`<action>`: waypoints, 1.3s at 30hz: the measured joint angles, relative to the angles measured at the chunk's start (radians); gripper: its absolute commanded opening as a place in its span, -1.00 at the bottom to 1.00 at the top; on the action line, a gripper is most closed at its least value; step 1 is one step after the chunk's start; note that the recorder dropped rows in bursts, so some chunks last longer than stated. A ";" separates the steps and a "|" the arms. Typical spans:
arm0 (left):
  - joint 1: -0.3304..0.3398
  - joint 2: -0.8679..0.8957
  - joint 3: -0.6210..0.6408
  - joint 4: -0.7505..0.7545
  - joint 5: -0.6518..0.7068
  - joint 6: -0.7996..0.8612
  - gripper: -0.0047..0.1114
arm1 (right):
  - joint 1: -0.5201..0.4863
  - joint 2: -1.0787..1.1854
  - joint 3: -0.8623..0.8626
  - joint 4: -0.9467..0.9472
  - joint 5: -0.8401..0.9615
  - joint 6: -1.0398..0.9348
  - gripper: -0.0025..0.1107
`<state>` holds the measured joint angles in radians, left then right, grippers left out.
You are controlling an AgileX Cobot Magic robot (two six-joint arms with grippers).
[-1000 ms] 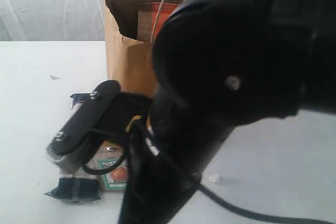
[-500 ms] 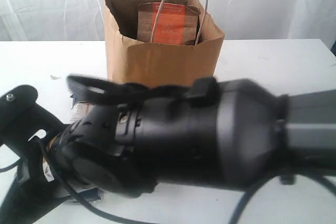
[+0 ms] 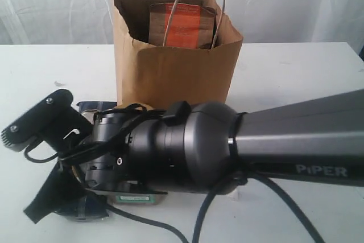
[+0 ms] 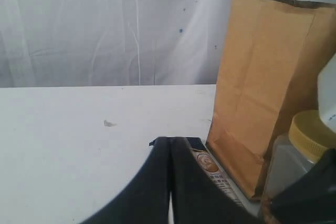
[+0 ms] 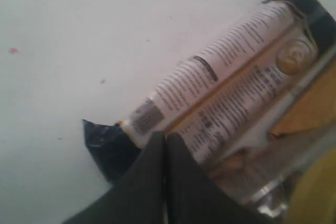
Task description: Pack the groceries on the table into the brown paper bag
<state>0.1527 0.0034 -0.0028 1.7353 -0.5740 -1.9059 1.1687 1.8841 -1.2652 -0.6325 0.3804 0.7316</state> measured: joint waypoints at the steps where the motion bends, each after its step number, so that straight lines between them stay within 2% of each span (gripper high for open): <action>1: 0.000 0.000 0.000 0.000 0.000 0.000 -0.92 | 0.000 -0.003 -0.002 -0.012 0.038 0.027 -0.96; 2: 0.000 0.000 0.000 0.000 0.000 0.000 -0.92 | 0.002 -0.006 -0.004 -0.018 0.092 0.055 -0.96; 5: 0.000 0.000 0.000 0.000 0.000 0.000 -0.92 | 0.057 -0.014 0.019 -0.014 0.410 0.082 -0.96; 8: 0.000 0.000 0.000 0.000 0.000 0.000 -0.92 | 0.074 -0.032 0.062 -0.030 0.511 0.080 -0.96; 10: 0.000 0.000 0.000 0.000 0.000 0.000 -0.92 | 0.074 -0.060 0.085 -0.035 0.450 0.082 -0.96; 14: 0.000 0.000 0.000 0.000 0.000 0.000 -0.92 | 0.079 -0.087 0.089 -0.066 -0.032 0.094 -0.96; 15: 0.000 0.000 0.000 0.000 0.000 0.000 -0.92 | 0.079 -0.068 0.075 -0.109 -0.103 0.109 -0.96; 16: 0.000 0.000 0.000 0.000 0.000 0.000 -0.92 | 0.077 -0.051 0.062 -0.134 -0.093 0.131 -0.96; 18: 0.000 0.000 0.000 0.000 0.000 0.000 -0.92 | 0.065 0.019 0.029 -0.238 0.095 0.235 -0.96; 19: 0.000 0.000 0.000 0.000 0.000 0.000 -0.92 | 0.060 0.035 0.027 -0.270 0.126 0.258 -0.96; 25: 0.000 0.000 0.000 0.000 0.000 0.000 -0.92 | 0.068 0.042 -0.006 -0.331 0.089 0.302 -0.96; 31: 0.000 0.000 0.000 0.000 0.000 0.000 -0.92 | 0.057 0.090 -0.085 -0.410 0.135 0.452 -0.96; 36: 0.000 0.000 0.000 0.000 0.000 0.000 -0.92 | 0.051 0.154 -0.144 -0.421 0.223 0.480 -0.96; 39: 0.000 0.000 0.000 0.000 0.000 0.000 -0.92 | 0.049 0.159 -0.155 -0.398 0.217 0.483 -0.96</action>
<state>0.1527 0.0034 -0.0028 1.7353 -0.5740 -1.9059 1.2173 2.0429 -1.4203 -1.0308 0.5972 1.2142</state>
